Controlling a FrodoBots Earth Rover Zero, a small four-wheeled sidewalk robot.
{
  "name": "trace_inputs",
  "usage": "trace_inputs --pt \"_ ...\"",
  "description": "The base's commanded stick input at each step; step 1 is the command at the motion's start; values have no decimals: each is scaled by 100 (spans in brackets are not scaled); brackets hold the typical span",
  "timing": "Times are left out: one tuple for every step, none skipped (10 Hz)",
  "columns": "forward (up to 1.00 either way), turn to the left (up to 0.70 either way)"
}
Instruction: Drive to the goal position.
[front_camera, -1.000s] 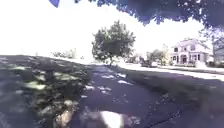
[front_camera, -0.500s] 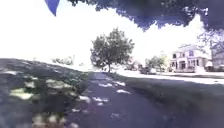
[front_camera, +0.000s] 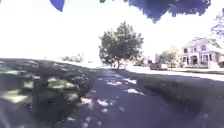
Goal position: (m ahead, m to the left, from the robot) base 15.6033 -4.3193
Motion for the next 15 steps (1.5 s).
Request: trace_inputs --pt "85 0" --pt "85 0" --pt "85 0" --pt "85 0" --pt "85 0" --pt "85 0" --pt "85 0" --pt "85 0" --pt "85 0" --pt "85 -1" --pt "85 -3" --pt "85 -5" --pt "85 -22" --pt "85 0" --pt "85 0"
